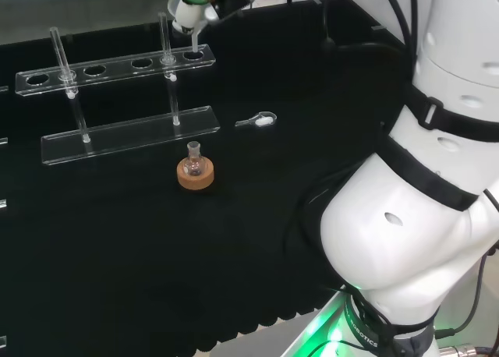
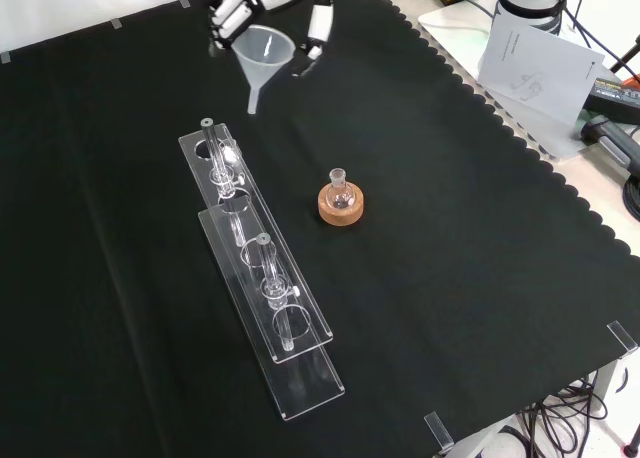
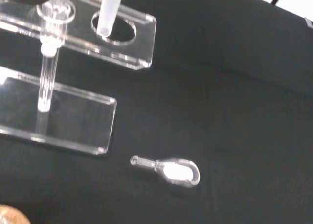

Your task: Place the funnel on the round-bottom flask.

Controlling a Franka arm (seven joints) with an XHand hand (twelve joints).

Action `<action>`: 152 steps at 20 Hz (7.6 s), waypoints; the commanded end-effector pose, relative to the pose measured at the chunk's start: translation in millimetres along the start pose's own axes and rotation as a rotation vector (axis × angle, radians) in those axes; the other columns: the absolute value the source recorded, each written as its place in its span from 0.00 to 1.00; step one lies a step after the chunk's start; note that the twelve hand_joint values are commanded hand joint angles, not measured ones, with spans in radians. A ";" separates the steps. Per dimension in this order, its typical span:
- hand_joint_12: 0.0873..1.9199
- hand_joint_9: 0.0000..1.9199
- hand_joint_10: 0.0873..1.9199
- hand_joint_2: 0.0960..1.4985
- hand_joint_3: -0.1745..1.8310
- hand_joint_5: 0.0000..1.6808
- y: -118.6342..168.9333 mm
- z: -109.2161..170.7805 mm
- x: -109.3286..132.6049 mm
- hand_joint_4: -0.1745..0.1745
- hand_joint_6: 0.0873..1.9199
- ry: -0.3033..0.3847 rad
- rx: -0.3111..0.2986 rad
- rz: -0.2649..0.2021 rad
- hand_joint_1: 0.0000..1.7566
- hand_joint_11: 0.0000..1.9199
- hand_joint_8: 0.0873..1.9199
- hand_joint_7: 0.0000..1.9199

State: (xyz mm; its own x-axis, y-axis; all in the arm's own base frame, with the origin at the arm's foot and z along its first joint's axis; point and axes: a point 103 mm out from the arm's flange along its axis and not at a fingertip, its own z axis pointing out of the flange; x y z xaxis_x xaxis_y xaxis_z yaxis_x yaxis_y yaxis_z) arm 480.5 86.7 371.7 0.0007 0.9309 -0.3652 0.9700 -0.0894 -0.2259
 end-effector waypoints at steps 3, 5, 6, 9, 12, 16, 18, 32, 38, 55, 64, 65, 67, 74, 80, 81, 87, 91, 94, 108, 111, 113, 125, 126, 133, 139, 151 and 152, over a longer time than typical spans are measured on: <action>0.69 0.50 0.34 0.48 0.38 0.37 -79.7 28.4 31.8 0.38 0.29 -0.033 0.053 0.034 0.42 0.25 0.42 0.37; 0.69 0.50 0.34 0.48 0.38 0.38 -86.7 35.5 40.3 0.38 0.30 -0.032 0.066 0.028 0.42 0.25 0.42 0.37; 0.69 0.50 0.34 0.48 0.38 0.38 -89.7 39.0 44.6 0.38 0.30 -0.032 0.071 0.023 0.42 0.25 0.42 0.37; 0.69 0.50 0.34 0.48 0.38 0.38 -95.4 49.7 56.6 0.38 0.30 -0.033 0.084 -0.001 0.42 0.25 0.42 0.37; 0.69 0.50 0.34 0.48 0.38 0.38 -98.4 58.0 66.3 0.38 0.30 -0.033 0.088 -0.021 0.42 0.25 0.42 0.37; 0.69 0.50 0.34 0.48 0.38 0.38 -99.8 63.8 78.7 0.37 0.30 -0.045 0.100 -0.024 0.42 0.25 0.42 0.37; 0.69 0.50 0.34 0.48 0.38 0.38 -98.3 67.1 84.6 0.37 0.30 -0.047 0.110 -0.029 0.42 0.25 0.42 0.37; 0.69 0.50 0.34 0.48 0.38 0.38 -72.5 86.9 101.5 0.37 0.31 -0.040 0.139 -0.059 0.42 0.25 0.42 0.37; 0.68 0.50 0.34 0.48 0.38 0.38 -65.4 92.5 93.8 0.37 0.31 -0.042 0.153 -0.046 0.42 0.25 0.42 0.37; 0.69 0.50 0.34 0.48 0.38 0.39 -50.0 114.4 92.7 0.37 0.32 -0.017 0.189 -0.064 0.41 0.25 0.42 0.37; 0.69 0.50 0.34 0.49 0.38 0.39 -47.2 120.4 97.9 0.37 0.32 -0.027 0.200 -0.068 0.41 0.25 0.42 0.37; 0.69 0.50 0.34 0.49 0.38 0.39 -47.2 120.9 98.8 0.37 0.32 -0.031 0.203 -0.065 0.41 0.25 0.42 0.37; 0.69 0.50 0.34 0.49 0.38 0.39 -46.6 122.3 99.5 0.37 0.32 -0.031 0.206 -0.066 0.41 0.25 0.42 0.37; 0.69 0.50 0.34 0.49 0.38 0.40 -43.7 128.3 95.3 0.37 0.32 -0.025 0.219 -0.074 0.41 0.25 0.42 0.37; 0.69 0.49 0.33 0.49 0.38 0.40 -40.9 136.5 104.2 0.38 0.32 -0.030 0.224 -0.085 0.41 0.25 0.42 0.37; 0.69 0.49 0.33 0.49 0.38 0.40 -40.4 137.5 104.8 0.38 0.32 -0.032 0.226 -0.086 0.41 0.25 0.42 0.37; 0.68 0.47 0.33 0.49 0.38 0.39 -37.8 142.1 109.6 0.38 0.32 -0.048 0.238 -0.087 0.41 0.25 0.42 0.35; 0.68 0.46 0.33 0.49 0.38 0.39 -37.1 144.3 106.4 0.38 0.32 -0.038 0.240 -0.090 0.41 0.25 0.42 0.34; 0.68 0.44 0.32 0.49 0.38 0.36 -36.6 144.7 107.0 0.38 0.31 -0.044 0.254 -0.083 0.41 0.24 0.41 0.32; 0.71 0.36 0.32 0.45 0.38 0.25 -39.4 145.1 110.6 0.39 0.12 -0.057 0.272 -0.065 0.39 0.21 0.40 0.21; 0.71 0.36 0.32 0.45 0.38 0.25 -39.0 147.1 105.6 0.40 0.10 -0.048 0.276 -0.067 0.39 0.21 0.40 0.20; 0.71 0.35 0.32 0.45 0.38 0.25 -39.6 147.0 107.2 0.40 0.08 -0.051 0.277 -0.067 0.38 0.20 0.40 0.20; 0.71 0.35 0.32 0.44 0.38 0.26 -41.3 149.1 104.6 0.41 0.04 -0.039 0.271 -0.073 0.38 0.20 0.39 0.19; 0.71 0.35 0.32 0.44 0.38 0.26 -41.3 149.4 104.9 0.40 0.04 -0.040 0.272 -0.074 0.38 0.20 0.39 0.19; 0.72 0.32 0.32 0.43 0.37 0.24 -41.3 151.4 103.2 0.41 0.01 -0.048 0.294 -0.075 0.36 0.19 0.38 0.16; 0.74 0.24 0.32 0.41 0.35 0.19 -42.1 152.4 99.5 0.43 0.00 -0.035 0.298 -0.081 0.32 0.16 0.36 0.08; 0.78 0.03 0.40 0.39 0.21 0.03 -54.8 134.1 92.3 0.48 0.00 0.015 0.171 -0.132 0.21 0.10 0.08 0.00; 0.78 0.03 0.40 0.39 0.21 0.03 -55.8 131.7 91.8 0.48 0.00 0.017 0.162 -0.133 0.21 0.10 0.08 0.00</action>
State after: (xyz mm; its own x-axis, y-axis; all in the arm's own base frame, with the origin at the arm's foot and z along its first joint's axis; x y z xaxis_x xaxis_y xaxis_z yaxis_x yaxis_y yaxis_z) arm 397.6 128.4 221.1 -0.1017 0.9379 -0.3316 0.8898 -0.0634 -0.4520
